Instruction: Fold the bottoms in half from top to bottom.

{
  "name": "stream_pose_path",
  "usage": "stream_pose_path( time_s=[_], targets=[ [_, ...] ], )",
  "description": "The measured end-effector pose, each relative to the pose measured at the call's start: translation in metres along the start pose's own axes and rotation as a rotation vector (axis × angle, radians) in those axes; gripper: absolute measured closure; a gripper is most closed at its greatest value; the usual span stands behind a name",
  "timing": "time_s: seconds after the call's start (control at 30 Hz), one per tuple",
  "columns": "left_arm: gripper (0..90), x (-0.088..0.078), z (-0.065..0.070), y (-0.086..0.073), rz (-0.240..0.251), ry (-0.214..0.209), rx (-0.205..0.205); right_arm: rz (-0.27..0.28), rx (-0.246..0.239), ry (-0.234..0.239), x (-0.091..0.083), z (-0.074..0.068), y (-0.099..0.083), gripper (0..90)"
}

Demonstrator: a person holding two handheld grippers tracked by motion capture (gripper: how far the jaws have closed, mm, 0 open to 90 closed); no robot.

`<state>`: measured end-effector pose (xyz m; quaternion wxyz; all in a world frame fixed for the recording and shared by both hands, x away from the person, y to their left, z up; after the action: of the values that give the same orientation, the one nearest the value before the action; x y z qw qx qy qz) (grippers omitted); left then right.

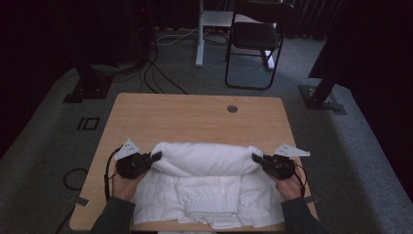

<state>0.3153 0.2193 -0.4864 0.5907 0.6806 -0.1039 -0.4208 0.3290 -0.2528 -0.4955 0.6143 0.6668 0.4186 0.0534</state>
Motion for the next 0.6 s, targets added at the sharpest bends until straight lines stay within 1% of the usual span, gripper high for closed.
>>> stream_pose_path(
  time_s=[0.03, 0.1, 0.17, 0.23, 0.37, 0.4, 0.43, 0.47, 0.6],
  targets=[
    [83.3, 0.001, 0.001, -0.007, -0.020, -0.003, -0.007, -0.019, -0.001, 0.002, 0.001, -0.002, -0.007, 81.1],
    [83.3, 0.001, 0.004, -0.020, -0.039, -0.016, -0.031, -0.056, -0.003, 0.003, 0.003, -0.005, -0.019, 81.1],
    [83.3, 0.004, 0.008, -0.029, -0.072, -0.027, -0.036, -0.087, -0.005, -0.001, 0.005, -0.008, -0.030, 81.1],
    [83.3, 0.008, 0.013, -0.037, -0.130, -0.030, -0.018, -0.129, 0.006, 0.004, 0.007, -0.009, -0.042, 81.0],
    [83.1, 0.021, 0.022, -0.050, -0.225, -0.031, 0.017, -0.211, -0.009, 0.008, 0.014, -0.011, -0.058, 81.0],
    [83.0, 0.021, 0.022, -0.050, -0.225, -0.031, 0.017, -0.211, -0.009, 0.008, 0.014, -0.011, -0.058, 81.0],
    [83.0, 0.028, 0.024, -0.055, -0.246, -0.017, 0.045, -0.227, -0.010, 0.006, 0.016, -0.012, -0.061, 81.0],
    [82.9, 0.031, 0.022, -0.056, -0.246, -0.014, 0.038, -0.255, -0.018, 0.000, 0.022, -0.013, -0.066, 80.9],
    [82.9, 0.041, 0.015, -0.057, -0.231, 0.003, 0.012, -0.275, -0.018, -0.018, 0.031, -0.014, -0.064, 80.8]
  ],
)
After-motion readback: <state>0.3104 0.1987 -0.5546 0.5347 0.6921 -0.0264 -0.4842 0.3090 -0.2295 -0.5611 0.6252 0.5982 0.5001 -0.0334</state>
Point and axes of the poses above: each handheld gripper's, and its own axes: x roughly forward along the jaws, y roughly out of its top, z roughly to its right, the point moved 1 cm from there along x, roughly forward along the jaws, and after that the axes turned 7 degrees about x, right-handed, at the moved point
